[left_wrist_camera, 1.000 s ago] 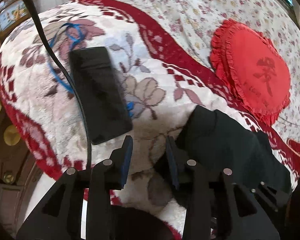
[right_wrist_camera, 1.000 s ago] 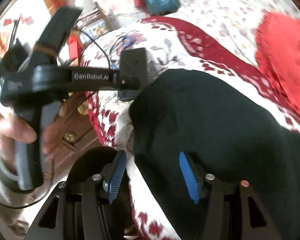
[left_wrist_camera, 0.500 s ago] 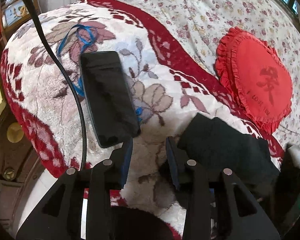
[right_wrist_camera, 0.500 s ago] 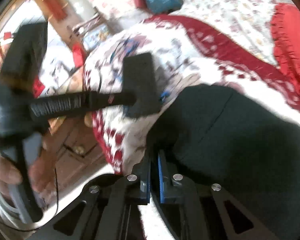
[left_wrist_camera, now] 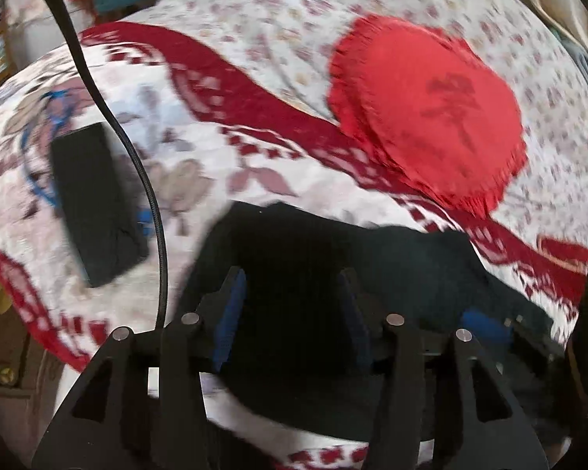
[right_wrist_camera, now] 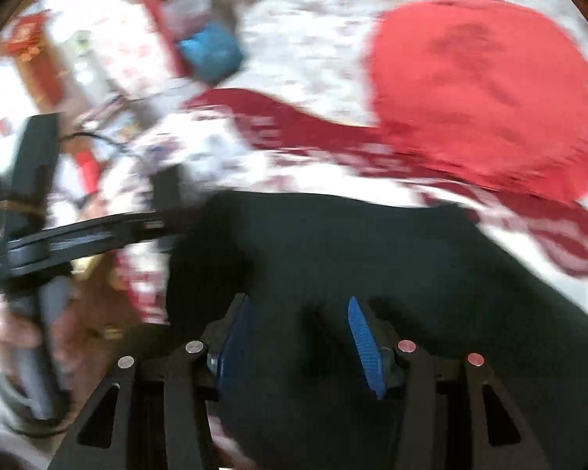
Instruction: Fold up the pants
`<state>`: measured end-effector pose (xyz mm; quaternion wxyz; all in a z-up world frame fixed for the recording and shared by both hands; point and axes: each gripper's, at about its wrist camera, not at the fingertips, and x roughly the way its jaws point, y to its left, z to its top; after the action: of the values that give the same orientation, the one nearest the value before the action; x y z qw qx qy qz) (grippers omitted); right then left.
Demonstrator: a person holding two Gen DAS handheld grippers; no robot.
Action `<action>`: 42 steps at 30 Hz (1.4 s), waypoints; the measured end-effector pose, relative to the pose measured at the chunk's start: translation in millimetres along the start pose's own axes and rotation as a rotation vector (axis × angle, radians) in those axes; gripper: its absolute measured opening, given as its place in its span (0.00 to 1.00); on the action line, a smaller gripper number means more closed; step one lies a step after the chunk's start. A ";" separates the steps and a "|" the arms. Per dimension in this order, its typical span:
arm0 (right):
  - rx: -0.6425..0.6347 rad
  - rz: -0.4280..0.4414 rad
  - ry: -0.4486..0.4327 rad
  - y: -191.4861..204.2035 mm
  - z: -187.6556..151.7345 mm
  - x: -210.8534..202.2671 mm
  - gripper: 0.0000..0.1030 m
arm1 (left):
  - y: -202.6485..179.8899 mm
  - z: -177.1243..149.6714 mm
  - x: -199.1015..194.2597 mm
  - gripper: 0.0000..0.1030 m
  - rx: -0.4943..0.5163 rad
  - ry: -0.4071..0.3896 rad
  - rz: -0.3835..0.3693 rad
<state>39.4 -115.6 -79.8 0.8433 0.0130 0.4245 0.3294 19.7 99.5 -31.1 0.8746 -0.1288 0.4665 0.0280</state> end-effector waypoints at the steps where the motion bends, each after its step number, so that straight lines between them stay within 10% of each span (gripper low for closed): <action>1: 0.020 -0.048 0.004 -16.8 -2.4 -2.1 0.48 | -6.7 -0.7 3.4 0.47 0.013 0.005 -0.003; 9: 0.156 -0.149 -0.015 -108.3 4.6 2.8 0.48 | -46.6 -5.5 47.2 0.47 0.093 0.052 0.051; 19: 0.157 -0.161 -0.043 -108.2 23.1 -5.4 0.49 | -55.9 -3.0 53.5 0.51 0.117 0.041 0.086; 42: 0.284 -0.239 -0.030 -146.2 -70.7 -105.7 0.49 | -146.0 -30.7 46.8 0.51 0.239 0.068 -0.019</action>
<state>23.1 -308.1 -94.3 0.8723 0.0864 0.4528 0.1633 45.9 -52.5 -56.9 0.8676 -0.0289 0.4949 -0.0404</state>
